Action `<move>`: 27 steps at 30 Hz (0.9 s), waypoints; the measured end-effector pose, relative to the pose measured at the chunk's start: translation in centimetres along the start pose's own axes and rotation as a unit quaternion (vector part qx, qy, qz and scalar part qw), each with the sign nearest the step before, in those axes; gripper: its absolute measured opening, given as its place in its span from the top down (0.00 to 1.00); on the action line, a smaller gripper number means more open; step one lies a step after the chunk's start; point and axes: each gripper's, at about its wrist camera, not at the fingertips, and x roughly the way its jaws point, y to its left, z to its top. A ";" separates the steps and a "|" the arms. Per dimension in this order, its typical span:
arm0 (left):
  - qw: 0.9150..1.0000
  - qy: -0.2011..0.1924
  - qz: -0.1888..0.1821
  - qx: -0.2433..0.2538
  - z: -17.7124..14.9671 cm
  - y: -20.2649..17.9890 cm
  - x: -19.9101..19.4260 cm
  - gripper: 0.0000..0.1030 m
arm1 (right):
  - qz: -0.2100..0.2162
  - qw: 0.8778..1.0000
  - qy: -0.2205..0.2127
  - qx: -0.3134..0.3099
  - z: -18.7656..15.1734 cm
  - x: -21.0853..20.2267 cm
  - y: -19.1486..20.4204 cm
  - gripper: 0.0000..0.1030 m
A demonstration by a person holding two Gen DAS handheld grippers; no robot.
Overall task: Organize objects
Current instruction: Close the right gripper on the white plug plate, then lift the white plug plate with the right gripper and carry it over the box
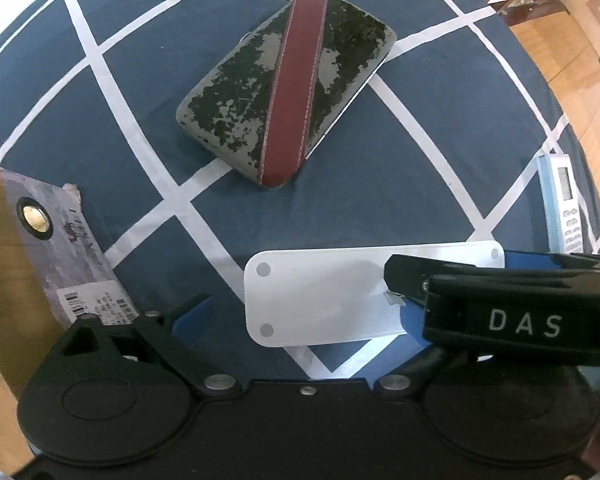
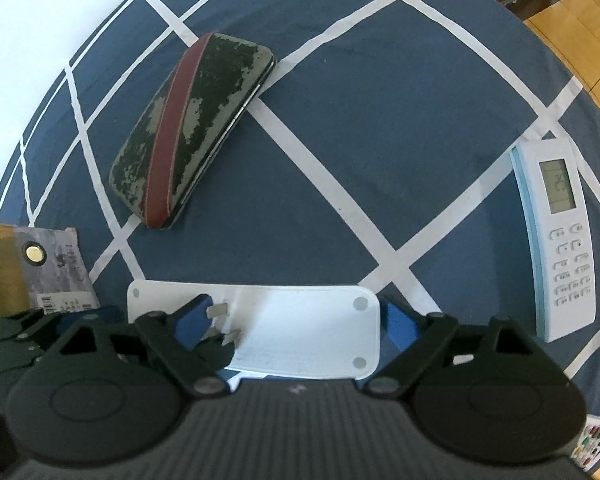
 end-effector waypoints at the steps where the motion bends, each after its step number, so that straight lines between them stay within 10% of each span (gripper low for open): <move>1: 1.000 0.000 -0.006 -0.002 0.0 0.1 -0.1 0.11 | 0.000 1.000 0.001 -0.002 0.0 0.0 0.0 0.14; 27: 0.998 -0.053 -0.015 -0.011 -2.1 -1.0 -7.2 0.22 | 0.015 0.998 -0.046 -0.041 -0.8 -6.6 2.2 0.14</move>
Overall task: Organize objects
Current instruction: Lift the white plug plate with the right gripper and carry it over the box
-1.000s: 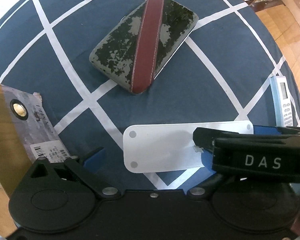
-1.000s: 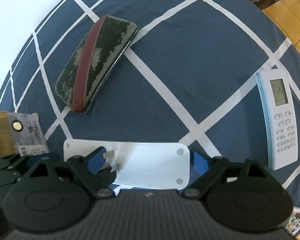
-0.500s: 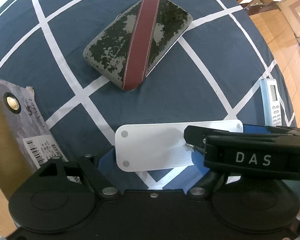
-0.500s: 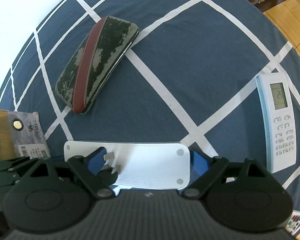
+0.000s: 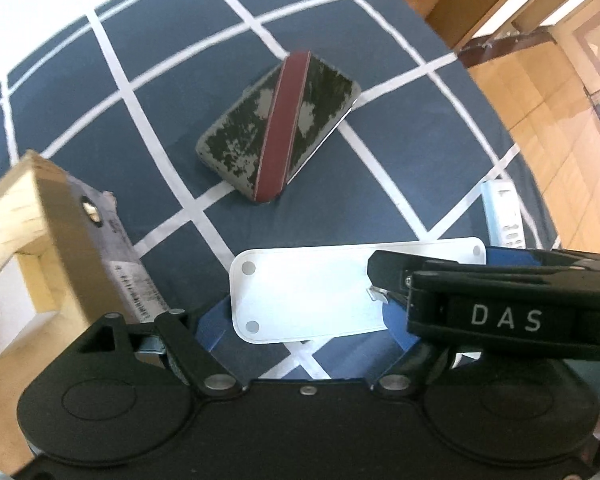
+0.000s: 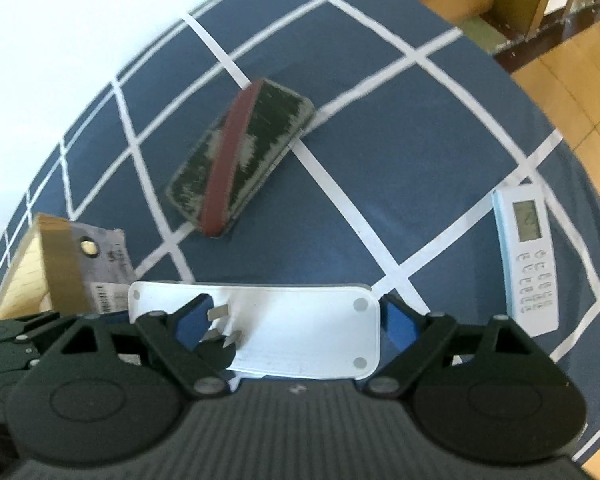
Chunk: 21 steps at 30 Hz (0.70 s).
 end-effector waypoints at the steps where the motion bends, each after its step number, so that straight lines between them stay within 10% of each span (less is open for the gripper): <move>1: 1.000 -0.006 0.001 0.000 -0.3 -0.1 -0.7 0.22 | 0.001 1.000 -0.004 -0.004 -0.1 -0.5 0.2 0.14; 21: 0.994 -0.087 0.028 -0.068 -7.9 4.7 -10.4 0.22 | 0.033 0.993 -0.044 -0.108 -5.8 -6.8 9.2 0.14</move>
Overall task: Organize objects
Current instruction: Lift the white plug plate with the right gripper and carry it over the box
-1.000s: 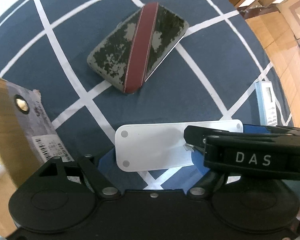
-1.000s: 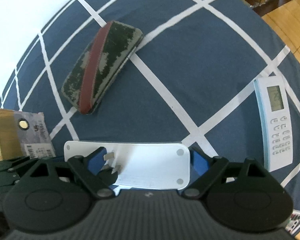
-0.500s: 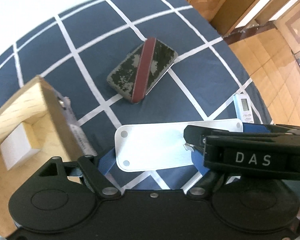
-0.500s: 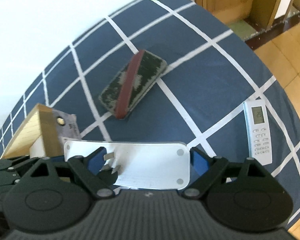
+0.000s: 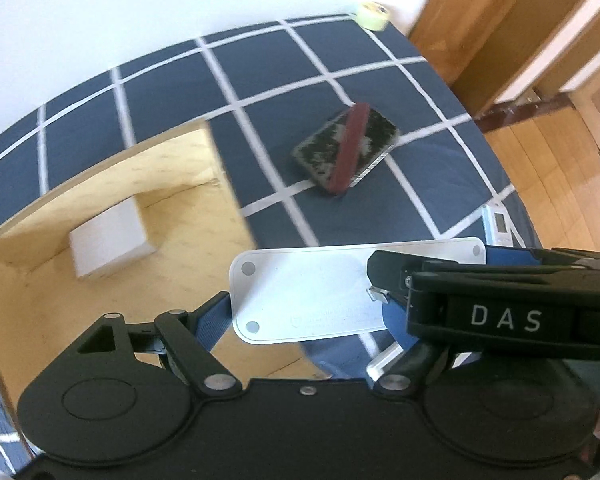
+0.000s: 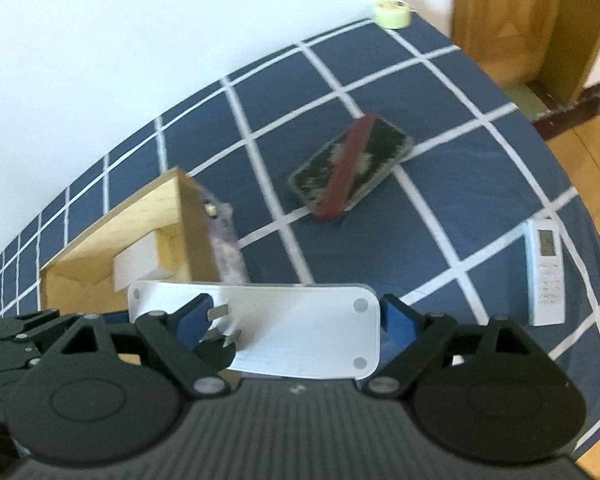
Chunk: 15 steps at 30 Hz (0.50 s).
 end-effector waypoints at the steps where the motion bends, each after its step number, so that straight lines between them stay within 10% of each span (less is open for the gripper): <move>1: 1.000 -0.003 0.002 -0.007 -0.2 0.6 -0.4 0.22 | 0.003 1.000 0.000 -0.009 -0.1 0.0 0.8 0.14; 15: 0.992 -0.029 0.040 -0.118 -4.1 10.4 -4.0 0.22 | 0.047 0.991 0.029 -0.122 -1.0 2.5 12.0 0.14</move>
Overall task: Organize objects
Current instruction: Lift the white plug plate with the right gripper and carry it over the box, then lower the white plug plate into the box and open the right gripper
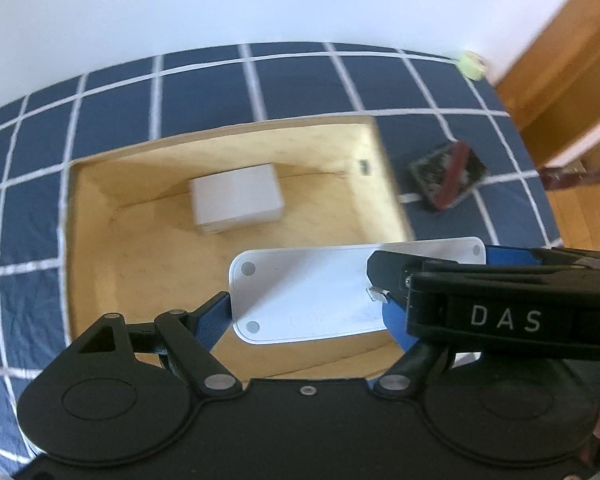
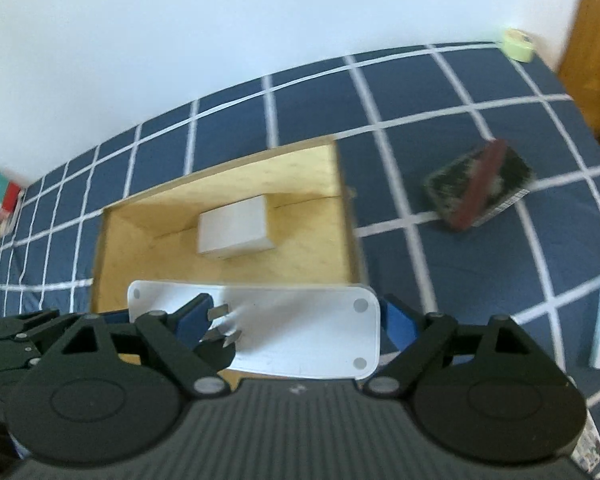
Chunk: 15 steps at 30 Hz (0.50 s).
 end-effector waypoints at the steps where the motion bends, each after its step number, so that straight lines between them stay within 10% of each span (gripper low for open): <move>1: 1.000 0.001 0.003 -0.007 -0.1 0.7 0.0 0.22 | 0.003 1.000 0.005 -0.007 0.1 0.5 0.7 0.14; 15: 0.997 0.035 0.019 -0.070 0.4 7.6 4.2 0.22 | 0.022 0.996 0.064 -0.049 1.9 8.3 5.1 0.14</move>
